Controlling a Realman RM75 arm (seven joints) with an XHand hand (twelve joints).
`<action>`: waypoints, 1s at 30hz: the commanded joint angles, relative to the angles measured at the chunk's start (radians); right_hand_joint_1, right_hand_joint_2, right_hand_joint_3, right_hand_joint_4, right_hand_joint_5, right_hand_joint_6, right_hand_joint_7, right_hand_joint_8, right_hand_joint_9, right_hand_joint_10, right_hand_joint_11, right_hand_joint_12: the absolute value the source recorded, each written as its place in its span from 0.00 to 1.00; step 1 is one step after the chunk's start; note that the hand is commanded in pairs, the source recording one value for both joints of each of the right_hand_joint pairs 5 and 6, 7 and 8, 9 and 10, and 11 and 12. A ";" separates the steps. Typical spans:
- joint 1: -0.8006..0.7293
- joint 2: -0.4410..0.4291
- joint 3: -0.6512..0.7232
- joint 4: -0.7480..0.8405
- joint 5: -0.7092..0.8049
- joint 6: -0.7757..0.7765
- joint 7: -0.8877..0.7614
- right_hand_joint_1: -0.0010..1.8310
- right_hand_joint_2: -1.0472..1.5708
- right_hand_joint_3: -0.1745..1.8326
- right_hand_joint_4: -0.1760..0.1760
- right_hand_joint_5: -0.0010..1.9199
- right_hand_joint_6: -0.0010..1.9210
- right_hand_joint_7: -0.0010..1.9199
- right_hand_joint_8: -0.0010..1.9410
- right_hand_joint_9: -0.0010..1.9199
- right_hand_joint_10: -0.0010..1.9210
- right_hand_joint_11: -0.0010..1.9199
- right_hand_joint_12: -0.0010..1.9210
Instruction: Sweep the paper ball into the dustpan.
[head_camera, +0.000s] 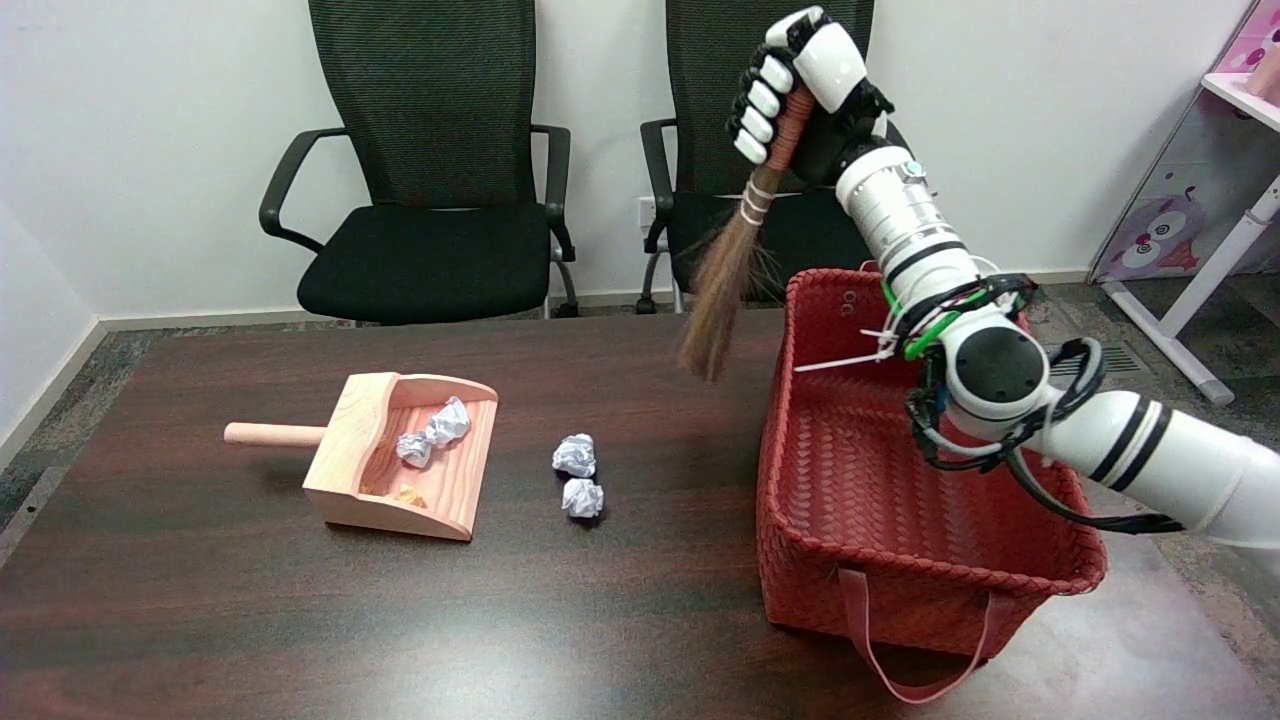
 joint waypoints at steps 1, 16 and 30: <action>0.061 0.152 -0.023 0.073 -0.038 0.304 -0.089 0.46 1.00 1.00 0.57 1.00 1.00 1.00 0.99 1.00 1.00 1.00 1.00; -0.037 0.157 -0.107 -0.176 -0.190 0.171 -0.091 0.47 1.00 1.00 0.56 1.00 1.00 1.00 0.99 1.00 1.00 1.00 1.00; -0.048 0.156 -0.127 -0.244 -0.322 0.340 -0.100 0.47 1.00 1.00 0.55 1.00 1.00 1.00 0.99 1.00 1.00 1.00 1.00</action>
